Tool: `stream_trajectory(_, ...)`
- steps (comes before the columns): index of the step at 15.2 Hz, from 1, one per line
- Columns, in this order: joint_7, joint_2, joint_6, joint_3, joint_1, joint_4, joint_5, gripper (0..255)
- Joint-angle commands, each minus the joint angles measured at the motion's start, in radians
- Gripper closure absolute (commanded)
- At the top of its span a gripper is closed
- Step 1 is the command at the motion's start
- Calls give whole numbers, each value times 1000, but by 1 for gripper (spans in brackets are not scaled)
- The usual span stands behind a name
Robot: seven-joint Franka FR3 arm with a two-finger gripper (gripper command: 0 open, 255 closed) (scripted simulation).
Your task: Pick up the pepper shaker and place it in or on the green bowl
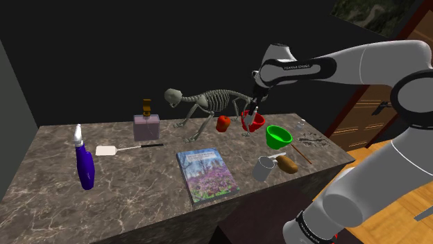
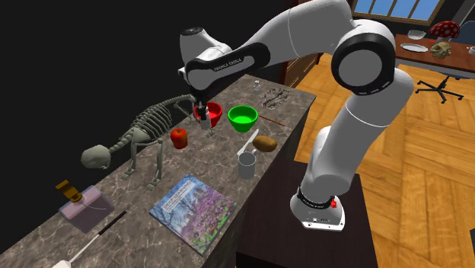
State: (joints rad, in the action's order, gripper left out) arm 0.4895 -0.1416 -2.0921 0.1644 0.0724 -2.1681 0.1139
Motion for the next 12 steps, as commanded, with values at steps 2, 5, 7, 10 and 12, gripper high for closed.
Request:
stream_trajectory(2, 69, -27, 1, 40, 31, -19, 7, 255)
stream_trajectory(5, 141, -42, 3, 83, 63, -26, 13, 255)
stream_trajectory(7, 191, -46, 4, 113, 84, -24, 15, 255)
stream_trajectory(10, 267, -46, 7, 158, 114, -13, 17, 255)
stream_trajectory(12, 318, -40, 10, 189, 134, -1, 16, 255)
